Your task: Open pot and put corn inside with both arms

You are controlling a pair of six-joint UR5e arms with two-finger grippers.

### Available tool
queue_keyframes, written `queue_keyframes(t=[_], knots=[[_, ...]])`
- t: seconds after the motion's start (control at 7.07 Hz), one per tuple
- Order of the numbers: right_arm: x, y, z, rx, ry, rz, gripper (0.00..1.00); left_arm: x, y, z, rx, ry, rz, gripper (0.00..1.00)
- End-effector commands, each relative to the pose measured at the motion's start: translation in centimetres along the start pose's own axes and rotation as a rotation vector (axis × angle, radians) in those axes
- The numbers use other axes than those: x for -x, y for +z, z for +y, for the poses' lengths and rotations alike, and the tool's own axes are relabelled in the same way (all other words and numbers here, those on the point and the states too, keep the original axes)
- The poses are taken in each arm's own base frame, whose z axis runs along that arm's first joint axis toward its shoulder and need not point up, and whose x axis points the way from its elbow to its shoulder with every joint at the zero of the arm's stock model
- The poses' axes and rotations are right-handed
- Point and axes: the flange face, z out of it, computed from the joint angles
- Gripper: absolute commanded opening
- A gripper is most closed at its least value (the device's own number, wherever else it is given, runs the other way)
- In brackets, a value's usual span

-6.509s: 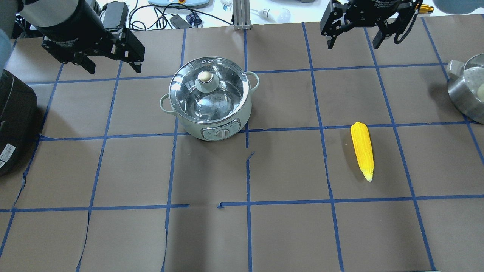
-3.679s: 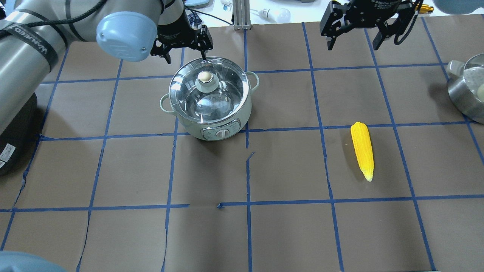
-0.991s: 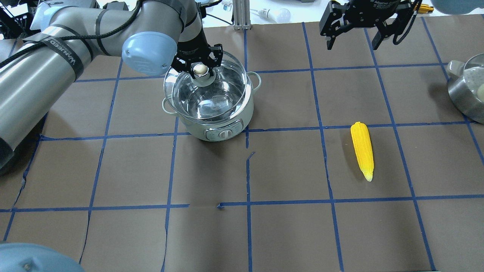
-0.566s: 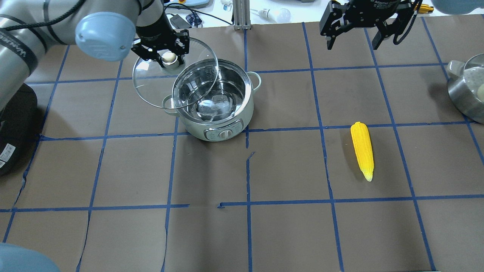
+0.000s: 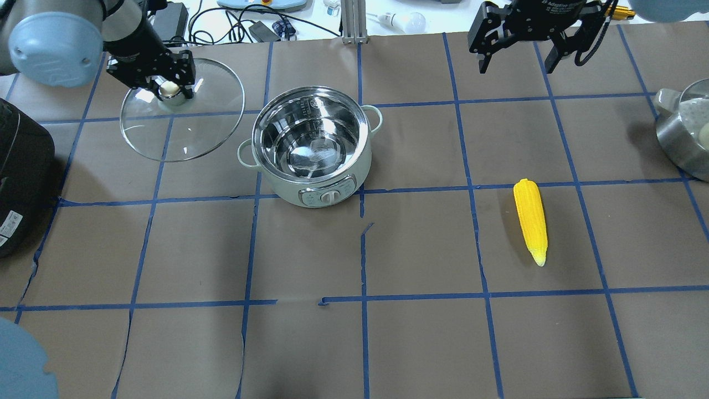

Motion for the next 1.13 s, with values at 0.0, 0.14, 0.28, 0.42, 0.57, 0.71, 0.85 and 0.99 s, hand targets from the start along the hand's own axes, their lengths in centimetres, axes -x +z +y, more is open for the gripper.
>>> queue_keyframes(t=[0.0, 0.14, 0.28, 0.42, 0.57, 0.71, 0.85, 0.99], knots=[[-0.1, 0.3, 0.0, 0.007, -0.005, 0.000, 1.00, 6.4, 2.8, 0.8, 0.021, 0.043, 0.041, 0.28], [-0.3, -0.2, -0.2, -0.006, 0.000, 0.005, 1.00, 8.1, 4.5, 1.0, 0.035, 0.050, 0.044, 0.26], [-0.3, 0.0, -0.1, -0.001, -0.002, 0.003, 1.00, 9.6, 5.6, 1.2, 0.023, 0.036, 0.038, 0.23], [-0.1, 1.5, -0.6, 0.024, 0.010, -0.001, 1.00, 9.7, 7.4, 1.3, -0.005, 0.046, 0.029, 0.22], [-0.1, 2.8, -1.2, 0.018, 0.018, 0.000, 1.00, 9.8, 9.4, 1.5, -0.037, 0.064, 0.017, 0.22], [-1.3, 6.1, -2.8, 0.047, 0.019, 0.017, 1.00, 9.6, 11.7, 1.9, -0.024, 0.070, 0.024, 0.22], [-3.1, 7.5, -3.8, 0.069, 0.049, 0.017, 1.00, 9.3, 13.0, 1.8, -0.005, 0.069, 0.032, 0.22], [-4.9, 10.1, -4.6, 0.099, 0.063, 0.018, 1.00, 8.4, 12.9, 1.6, -0.009, 0.079, 0.032, 0.23]])
